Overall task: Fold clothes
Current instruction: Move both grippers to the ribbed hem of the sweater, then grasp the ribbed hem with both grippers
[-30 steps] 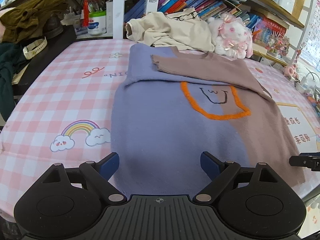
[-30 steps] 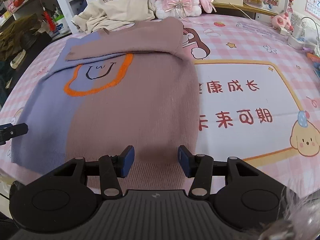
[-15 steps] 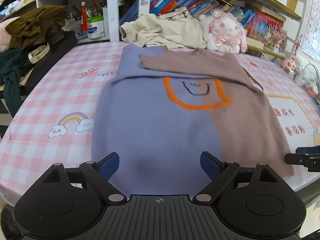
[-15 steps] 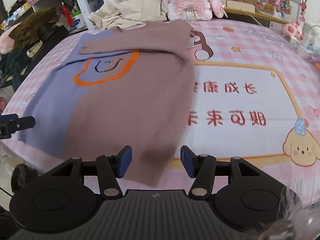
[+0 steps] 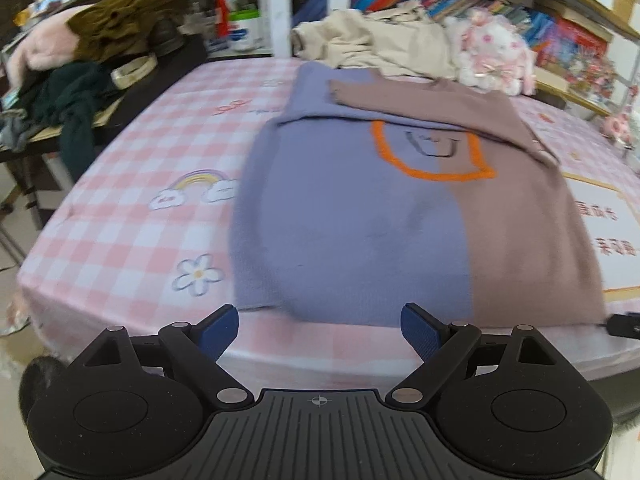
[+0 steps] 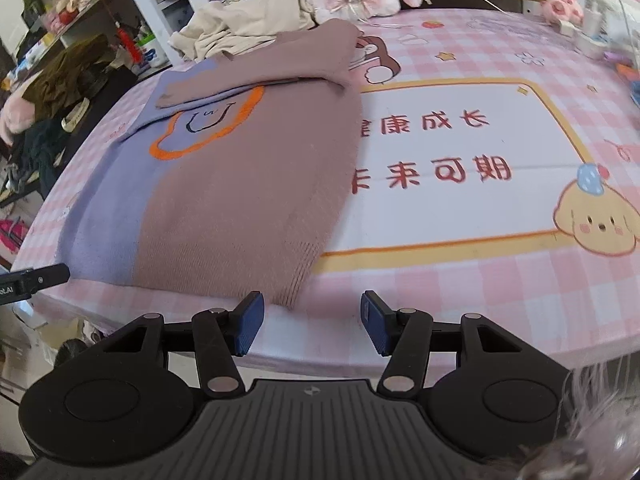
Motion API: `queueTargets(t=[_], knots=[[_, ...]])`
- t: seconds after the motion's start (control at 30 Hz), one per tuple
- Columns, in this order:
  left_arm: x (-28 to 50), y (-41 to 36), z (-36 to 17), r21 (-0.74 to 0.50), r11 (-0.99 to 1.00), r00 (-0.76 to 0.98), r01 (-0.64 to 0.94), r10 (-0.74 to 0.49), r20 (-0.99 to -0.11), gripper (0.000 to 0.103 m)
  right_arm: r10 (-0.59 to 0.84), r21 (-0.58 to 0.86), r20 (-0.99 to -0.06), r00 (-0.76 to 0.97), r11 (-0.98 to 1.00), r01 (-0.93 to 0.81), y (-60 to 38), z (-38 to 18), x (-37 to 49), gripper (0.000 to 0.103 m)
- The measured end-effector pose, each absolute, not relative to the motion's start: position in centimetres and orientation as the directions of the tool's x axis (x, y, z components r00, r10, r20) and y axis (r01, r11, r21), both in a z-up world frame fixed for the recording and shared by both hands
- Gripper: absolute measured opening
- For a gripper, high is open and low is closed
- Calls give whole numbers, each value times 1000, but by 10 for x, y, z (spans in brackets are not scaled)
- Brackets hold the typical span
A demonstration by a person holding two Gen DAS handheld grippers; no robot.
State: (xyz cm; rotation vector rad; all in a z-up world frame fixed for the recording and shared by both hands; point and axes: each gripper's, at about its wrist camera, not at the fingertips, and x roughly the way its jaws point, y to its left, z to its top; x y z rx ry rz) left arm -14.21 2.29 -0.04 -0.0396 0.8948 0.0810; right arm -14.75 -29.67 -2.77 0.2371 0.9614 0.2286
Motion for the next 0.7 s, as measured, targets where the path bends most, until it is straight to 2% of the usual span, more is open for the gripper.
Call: queueTargets(t=[0.4, 0.47, 0.6, 0.7], knots=[[-142, 74, -8, -115, 984, 640, -133, -3, -769, 88, 258, 327, -774, 578, 945, 17, -294, -28, -141, 45], [-137, 84, -9, -126, 982, 645, -142, -5, -765, 82, 247, 316, -778, 578, 948, 21, -288, -28, -137, 43], [-122, 101, -15, -154, 976, 631, -154, -23, -775, 60, 209, 285, -786, 582, 958, 41, -277, -28, -130, 37], [-113, 105, -19, -176, 974, 624, -146, -48, -780, 52, 169, 241, -794, 584, 969, 47, -268, -28, -127, 31]])
